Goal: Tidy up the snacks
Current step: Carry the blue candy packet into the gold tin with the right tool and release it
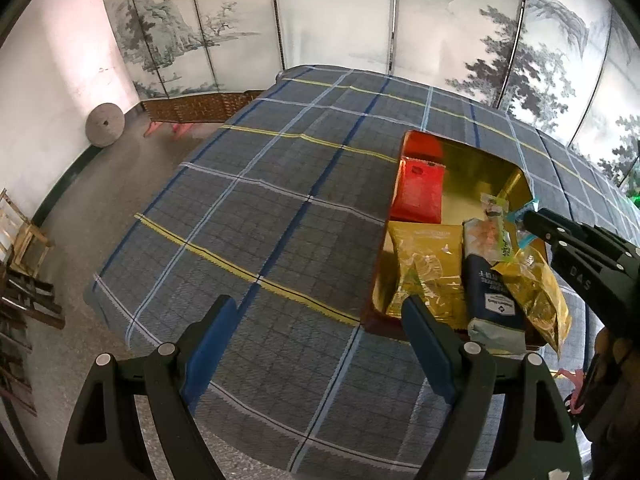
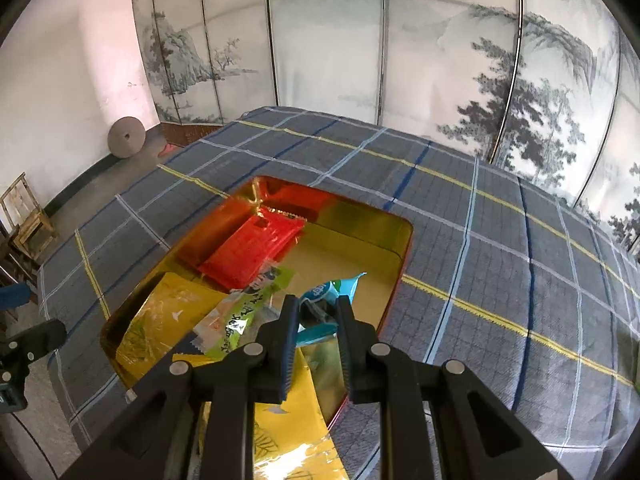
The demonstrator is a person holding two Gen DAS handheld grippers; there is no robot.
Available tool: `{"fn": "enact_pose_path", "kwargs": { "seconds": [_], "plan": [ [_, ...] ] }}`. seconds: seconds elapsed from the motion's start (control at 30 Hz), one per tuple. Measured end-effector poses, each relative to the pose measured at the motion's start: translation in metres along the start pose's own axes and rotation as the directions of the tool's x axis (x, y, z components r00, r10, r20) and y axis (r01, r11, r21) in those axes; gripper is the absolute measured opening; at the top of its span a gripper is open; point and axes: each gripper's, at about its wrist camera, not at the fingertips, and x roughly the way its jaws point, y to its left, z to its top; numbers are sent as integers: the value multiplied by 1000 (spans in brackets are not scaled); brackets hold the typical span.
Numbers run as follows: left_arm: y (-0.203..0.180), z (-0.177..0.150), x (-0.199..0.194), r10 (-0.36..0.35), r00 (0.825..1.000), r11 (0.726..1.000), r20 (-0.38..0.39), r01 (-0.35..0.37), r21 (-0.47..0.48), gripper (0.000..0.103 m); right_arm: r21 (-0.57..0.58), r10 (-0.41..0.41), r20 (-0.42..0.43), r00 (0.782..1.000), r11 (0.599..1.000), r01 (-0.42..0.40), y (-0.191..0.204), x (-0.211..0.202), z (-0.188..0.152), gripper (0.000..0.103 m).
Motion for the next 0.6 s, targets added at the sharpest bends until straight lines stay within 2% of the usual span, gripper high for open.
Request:
{"fn": "enact_pose_path", "kwargs": {
  "seconds": [0.37, 0.6],
  "plan": [
    [-10, 1, 0, -5, 1000, 1000, -6, 5, 16, 83, 40, 15, -27, 1000, 999, -14, -5, 9, -1, 20],
    [-12, 0, 2, 1, 1000, 1000, -16, -1, 13, 83, 63, 26, -14, 1000, 998, -25, -8, 6, 0, 21]
  ]
}}
